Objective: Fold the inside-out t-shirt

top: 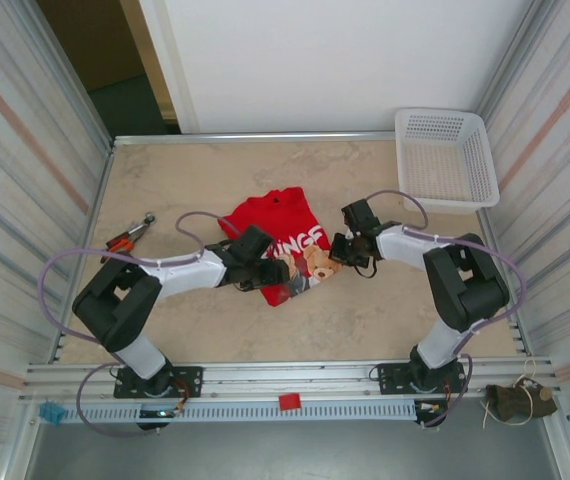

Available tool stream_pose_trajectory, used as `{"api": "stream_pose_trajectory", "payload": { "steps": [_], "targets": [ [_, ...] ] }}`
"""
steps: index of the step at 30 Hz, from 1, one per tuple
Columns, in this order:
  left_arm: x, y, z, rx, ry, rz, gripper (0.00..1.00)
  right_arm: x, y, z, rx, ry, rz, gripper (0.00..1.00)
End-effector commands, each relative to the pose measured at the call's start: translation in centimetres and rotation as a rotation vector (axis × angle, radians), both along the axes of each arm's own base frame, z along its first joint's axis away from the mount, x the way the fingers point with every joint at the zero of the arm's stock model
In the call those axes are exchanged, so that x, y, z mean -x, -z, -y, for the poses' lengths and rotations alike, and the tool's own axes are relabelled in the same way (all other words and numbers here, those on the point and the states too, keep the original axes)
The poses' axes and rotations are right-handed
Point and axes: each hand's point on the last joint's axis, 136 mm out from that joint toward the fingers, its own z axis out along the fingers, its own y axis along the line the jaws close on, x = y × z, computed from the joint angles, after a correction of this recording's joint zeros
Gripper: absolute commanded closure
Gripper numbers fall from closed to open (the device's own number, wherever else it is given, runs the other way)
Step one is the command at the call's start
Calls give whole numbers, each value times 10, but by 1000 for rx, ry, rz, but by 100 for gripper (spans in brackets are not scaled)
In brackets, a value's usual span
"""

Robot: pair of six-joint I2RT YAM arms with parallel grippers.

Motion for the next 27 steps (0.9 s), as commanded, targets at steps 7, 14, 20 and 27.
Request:
{"api": "stream_pose_trajectory", "payload": {
  "steps": [7,14,20,27],
  "targets": [
    [-18,-17,-81,-90,-70,62,32,81,-2,-4,35,69,-52,58],
    [-25,-104,-11,163,81,234,30,19,-62,23,16,73,104,54],
    [-9,-67,33,234,131,148,30,-65,-90,45,-12,73,157,58],
    [18,-5,12,150,84,53,30,-108,-58,30,-60,73,71,49]
  ]
}}
